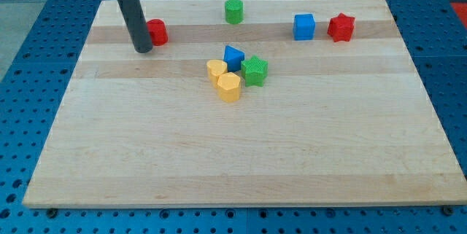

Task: Push the red circle towards the center

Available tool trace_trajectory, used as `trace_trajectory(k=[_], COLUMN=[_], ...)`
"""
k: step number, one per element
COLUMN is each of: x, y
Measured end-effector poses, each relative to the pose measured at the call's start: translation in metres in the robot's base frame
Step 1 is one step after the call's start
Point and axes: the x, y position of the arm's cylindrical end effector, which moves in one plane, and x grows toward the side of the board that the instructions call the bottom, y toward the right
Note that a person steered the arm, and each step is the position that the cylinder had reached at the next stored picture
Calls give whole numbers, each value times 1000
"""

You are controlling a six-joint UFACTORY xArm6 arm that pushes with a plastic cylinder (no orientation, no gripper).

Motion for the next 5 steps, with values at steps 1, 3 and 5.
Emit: trace_trajectory(k=[1, 3, 5], x=[-17, -88, -71], y=[-26, -1, 6])
